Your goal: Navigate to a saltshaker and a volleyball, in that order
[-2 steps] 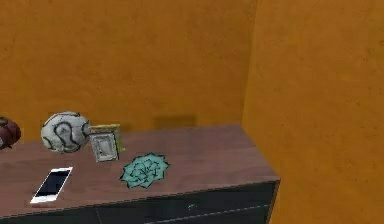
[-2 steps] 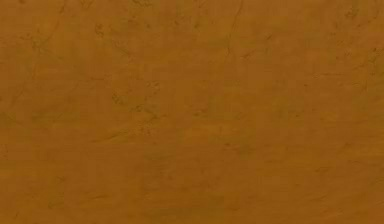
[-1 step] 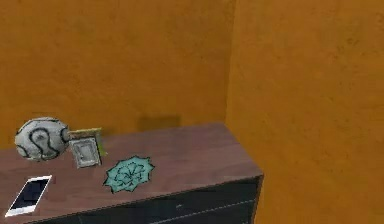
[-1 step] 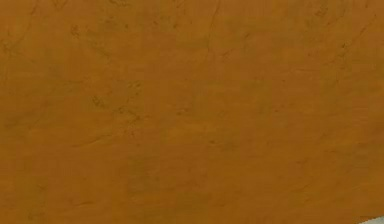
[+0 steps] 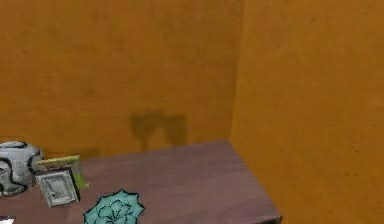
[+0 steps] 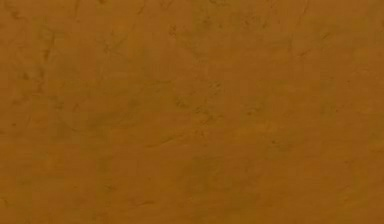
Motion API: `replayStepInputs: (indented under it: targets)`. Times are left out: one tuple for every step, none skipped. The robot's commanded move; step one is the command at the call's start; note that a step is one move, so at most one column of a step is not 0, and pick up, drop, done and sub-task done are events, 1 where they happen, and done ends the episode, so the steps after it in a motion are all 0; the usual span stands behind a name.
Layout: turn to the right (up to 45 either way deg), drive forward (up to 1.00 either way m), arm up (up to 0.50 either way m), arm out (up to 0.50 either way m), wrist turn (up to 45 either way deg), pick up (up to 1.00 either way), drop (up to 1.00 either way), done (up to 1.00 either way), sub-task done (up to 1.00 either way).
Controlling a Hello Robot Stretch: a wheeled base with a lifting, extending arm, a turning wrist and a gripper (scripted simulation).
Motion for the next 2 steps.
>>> replayStepInputs:
  targets:
    - [-45.0,0.0,0.0,0.0,0.0,0.0,0.0,0.0,0.0]
    - [0.0,0.0,0.0,0.0,0.0,0.0,0.0,1.0,0.0]
